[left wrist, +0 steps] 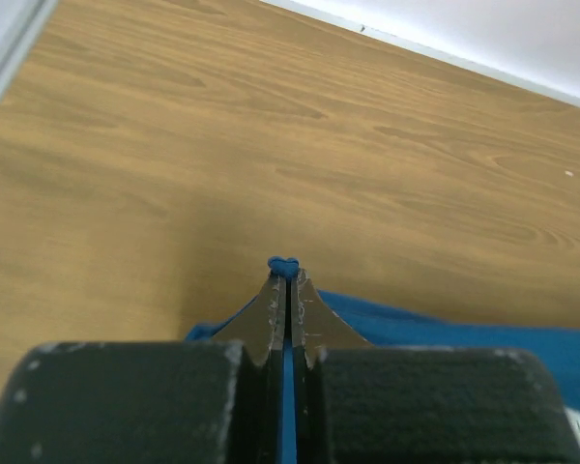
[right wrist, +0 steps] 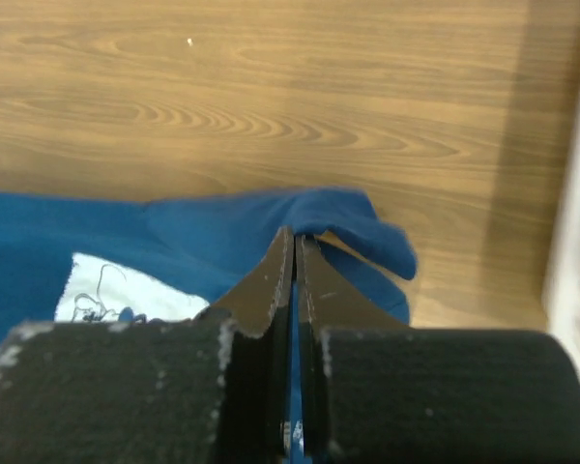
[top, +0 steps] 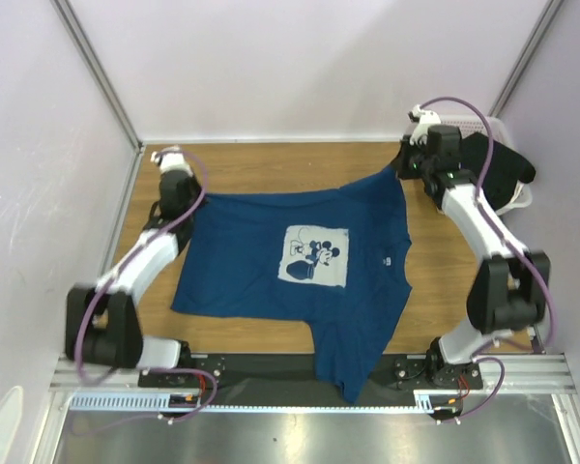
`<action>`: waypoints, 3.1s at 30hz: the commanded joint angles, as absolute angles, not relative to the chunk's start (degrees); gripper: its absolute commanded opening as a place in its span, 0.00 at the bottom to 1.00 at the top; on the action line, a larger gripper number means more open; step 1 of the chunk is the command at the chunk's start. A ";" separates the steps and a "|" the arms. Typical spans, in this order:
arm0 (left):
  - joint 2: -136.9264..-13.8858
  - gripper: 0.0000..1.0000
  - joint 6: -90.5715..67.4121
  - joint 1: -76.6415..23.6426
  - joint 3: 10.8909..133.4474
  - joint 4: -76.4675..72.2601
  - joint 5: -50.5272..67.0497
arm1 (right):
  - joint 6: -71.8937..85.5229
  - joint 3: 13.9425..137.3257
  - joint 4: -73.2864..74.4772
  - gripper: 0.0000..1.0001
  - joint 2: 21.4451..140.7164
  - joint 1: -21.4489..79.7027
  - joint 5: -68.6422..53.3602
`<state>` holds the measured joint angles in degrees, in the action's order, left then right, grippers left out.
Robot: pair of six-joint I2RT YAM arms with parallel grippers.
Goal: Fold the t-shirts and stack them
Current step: Flatten the tshirt out, then fold the tshirt
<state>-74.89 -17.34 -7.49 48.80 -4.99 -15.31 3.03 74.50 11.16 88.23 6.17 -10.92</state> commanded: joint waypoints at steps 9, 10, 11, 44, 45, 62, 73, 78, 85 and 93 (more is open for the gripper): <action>-99.99 0.00 -18.02 -2.82 67.14 -19.68 -7.57 | 4.48 93.68 1.84 0.00 109.24 6.68 -14.24; -101.24 0.00 -17.93 -2.46 68.28 -19.60 -6.60 | 4.40 95.34 1.93 0.00 109.94 6.68 -13.98; -102.64 0.00 -17.93 -2.03 70.64 -19.16 -5.90 | 4.31 96.14 1.76 0.00 111.26 6.59 -13.97; -110.84 0.00 -9.40 6.50 75.25 -18.54 12.56 | 0.44 95.99 6.68 0.00 108.12 6.33 -16.70; -110.40 0.00 -9.23 7.03 74.63 -19.15 13.26 | 0.53 94.06 6.33 0.00 106.45 6.33 -16.53; -104.77 0.00 -7.83 8.26 66.01 -21.01 15.03 | 0.18 82.45 7.12 0.00 96.68 6.06 -13.62; -98.62 0.00 -4.23 8.26 58.37 -18.64 14.50 | 2.20 70.85 8.78 0.00 85.35 6.50 -11.95; -96.42 0.00 -0.18 8.26 56.69 -16.18 15.82 | 3.25 66.28 10.72 0.00 81.04 6.59 -12.22; -93.26 0.00 5.18 8.17 55.29 -10.99 15.47 | 5.10 59.51 13.27 0.00 77.17 7.20 -12.75; -90.35 0.00 8.09 8.17 52.30 -6.33 15.56 | 5.01 55.90 16.35 0.00 76.38 9.14 -12.13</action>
<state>-93.56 5.04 7.75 53.84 -7.90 15.05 4.54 55.96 15.88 78.15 8.47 -12.88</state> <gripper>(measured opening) 0.012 0.011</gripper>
